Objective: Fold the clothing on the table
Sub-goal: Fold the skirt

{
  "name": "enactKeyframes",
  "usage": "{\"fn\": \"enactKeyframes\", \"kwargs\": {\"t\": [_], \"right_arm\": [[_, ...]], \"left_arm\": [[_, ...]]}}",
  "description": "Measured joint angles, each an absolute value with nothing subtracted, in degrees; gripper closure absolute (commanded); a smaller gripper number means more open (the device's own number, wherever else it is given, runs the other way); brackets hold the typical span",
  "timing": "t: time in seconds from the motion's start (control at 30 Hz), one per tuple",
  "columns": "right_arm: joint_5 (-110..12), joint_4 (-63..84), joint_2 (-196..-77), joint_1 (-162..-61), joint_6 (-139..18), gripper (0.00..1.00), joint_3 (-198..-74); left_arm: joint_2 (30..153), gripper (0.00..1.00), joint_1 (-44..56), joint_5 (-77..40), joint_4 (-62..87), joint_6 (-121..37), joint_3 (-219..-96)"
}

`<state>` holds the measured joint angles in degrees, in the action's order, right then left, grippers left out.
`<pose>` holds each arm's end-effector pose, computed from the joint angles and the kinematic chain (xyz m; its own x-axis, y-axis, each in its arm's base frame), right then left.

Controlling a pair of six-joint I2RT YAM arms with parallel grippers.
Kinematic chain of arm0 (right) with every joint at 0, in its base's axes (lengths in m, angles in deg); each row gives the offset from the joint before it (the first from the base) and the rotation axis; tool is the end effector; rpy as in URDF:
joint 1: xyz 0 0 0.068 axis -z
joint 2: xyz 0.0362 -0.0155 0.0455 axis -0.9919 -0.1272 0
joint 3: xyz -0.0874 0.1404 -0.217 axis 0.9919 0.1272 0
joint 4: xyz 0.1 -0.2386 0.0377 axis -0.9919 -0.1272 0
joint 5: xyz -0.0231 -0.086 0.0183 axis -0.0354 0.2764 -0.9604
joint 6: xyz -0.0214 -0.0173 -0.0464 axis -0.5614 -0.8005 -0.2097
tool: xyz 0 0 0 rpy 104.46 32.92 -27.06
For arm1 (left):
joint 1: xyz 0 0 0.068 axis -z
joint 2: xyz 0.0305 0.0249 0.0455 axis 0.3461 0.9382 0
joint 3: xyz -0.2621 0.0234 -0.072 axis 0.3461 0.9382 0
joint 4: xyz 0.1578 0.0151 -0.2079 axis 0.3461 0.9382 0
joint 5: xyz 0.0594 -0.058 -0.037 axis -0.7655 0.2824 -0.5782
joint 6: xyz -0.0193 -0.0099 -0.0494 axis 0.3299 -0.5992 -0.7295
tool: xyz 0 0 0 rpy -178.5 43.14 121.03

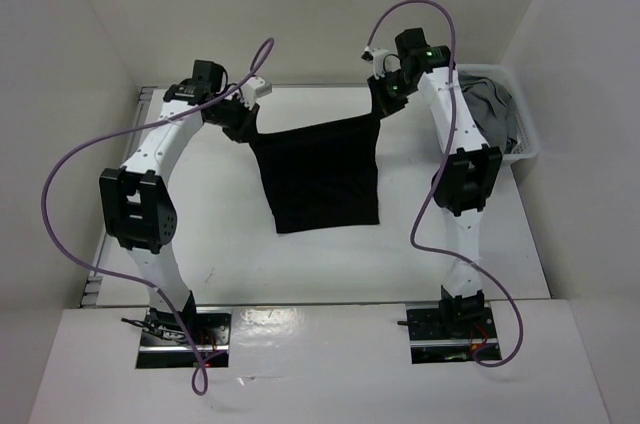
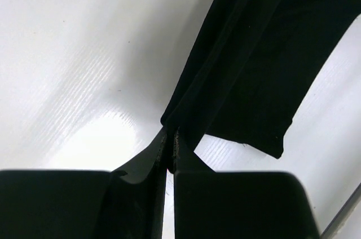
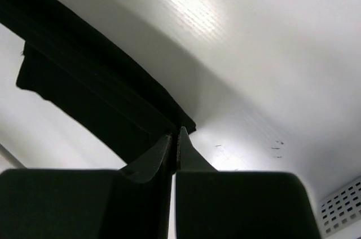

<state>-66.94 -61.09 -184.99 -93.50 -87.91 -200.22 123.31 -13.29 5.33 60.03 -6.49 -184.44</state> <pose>0.4579 0.1033 0.3248 -0.6794 -0.4562 -0.5747 -0.6537 0.7321 0.1916 0.4068 -0.0686 0.3061 -0.5584 0.4187 -0.7161 0.7057 0.6935 -0.1448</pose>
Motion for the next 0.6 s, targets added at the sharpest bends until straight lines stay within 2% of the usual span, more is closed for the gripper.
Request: {"fn": "enactKeyframes", "kwargs": {"t": [0.33, 0.6], "right_arm": [[-64.5, -53.3, -167.1, -97.2, -88.2, 1.00, -172.5], [-59.8, -46.8, -160.4, -100.5, -88.8, 1.00, -156.6]], "left_arm": [[118.9, 1.00, -12.8, 5.6, 60.9, -5.1, -177.9], [118.4, 1.00, -10.4, 5.5, 61.4, -5.1, -171.4]]}}
